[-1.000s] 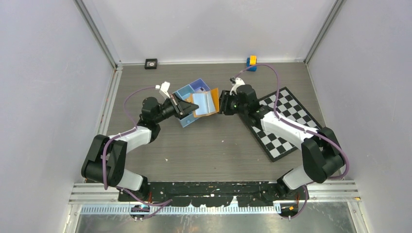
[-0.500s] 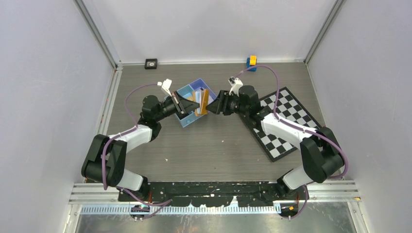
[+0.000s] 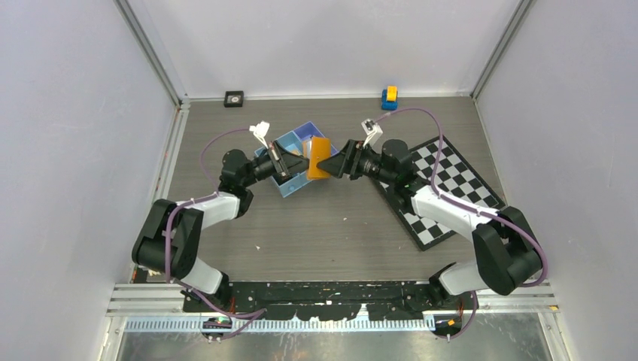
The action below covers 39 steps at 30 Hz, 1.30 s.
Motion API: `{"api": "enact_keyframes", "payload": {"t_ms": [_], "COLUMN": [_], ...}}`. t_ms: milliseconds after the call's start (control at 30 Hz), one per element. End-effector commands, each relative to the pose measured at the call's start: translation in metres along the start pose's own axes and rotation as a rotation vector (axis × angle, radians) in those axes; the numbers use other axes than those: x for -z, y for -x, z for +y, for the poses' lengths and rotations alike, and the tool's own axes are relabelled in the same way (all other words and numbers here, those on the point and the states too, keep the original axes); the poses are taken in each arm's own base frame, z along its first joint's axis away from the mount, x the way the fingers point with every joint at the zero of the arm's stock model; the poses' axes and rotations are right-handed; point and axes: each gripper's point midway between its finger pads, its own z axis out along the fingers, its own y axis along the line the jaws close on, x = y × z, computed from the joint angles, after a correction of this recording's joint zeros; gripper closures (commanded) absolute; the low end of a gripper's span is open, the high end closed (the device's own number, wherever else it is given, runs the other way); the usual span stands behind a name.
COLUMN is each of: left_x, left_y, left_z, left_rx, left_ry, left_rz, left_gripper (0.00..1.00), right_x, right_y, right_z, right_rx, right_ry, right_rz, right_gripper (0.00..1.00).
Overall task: Take the credit cards out of the card holder
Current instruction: Close the card holder at the center of the board.
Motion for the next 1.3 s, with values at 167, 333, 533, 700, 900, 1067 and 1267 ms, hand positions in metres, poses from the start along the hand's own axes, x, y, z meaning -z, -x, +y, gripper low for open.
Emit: {"api": "enact_keyframes", "payload": {"t_ms": [167,333,533,700,900,1067,1267], "left_x": [-0.002,0.001,0.009,0.013,0.018,0.019,0.016], "left_y": [0.009,0.010,0.017,0.021,0.026,0.027,0.025], "left_z": [-0.061,-0.062,-0.058,-0.054,-0.049,-0.050,-0.038], "left_rx": [-0.058,-0.091,-0.097,-0.093,-0.087,-0.085,-0.088], "left_ry": [-0.289,-0.285,-0.242,-0.227,-0.206,-0.213,-0.158], "left_rz": [0.020,-0.004,-0.048,-0.073,-0.104,-0.105,-0.086], "left_gripper": [1.00,0.96,0.71,0.56,0.54,0.54,0.69], "right_x": [0.016,0.018,0.011,0.007,0.007,0.004,-0.001], "right_y": [0.038,0.041,0.038,0.034,0.035,0.032,0.025], "right_z": [0.048,0.046,0.031,0.020,0.007,-0.003,0.001], "right_rx": [-0.025,-0.039,-0.048,-0.049,-0.027,-0.021,-0.011], "right_ry": [0.252,0.255,0.173,0.120,0.027,-0.029,-0.034], "right_rz": [-0.119,-0.125,-0.097,-0.073,-0.062,-0.040,-0.006], "right_gripper": [0.38,0.58,0.73,0.80,0.85,0.89,0.89]}}
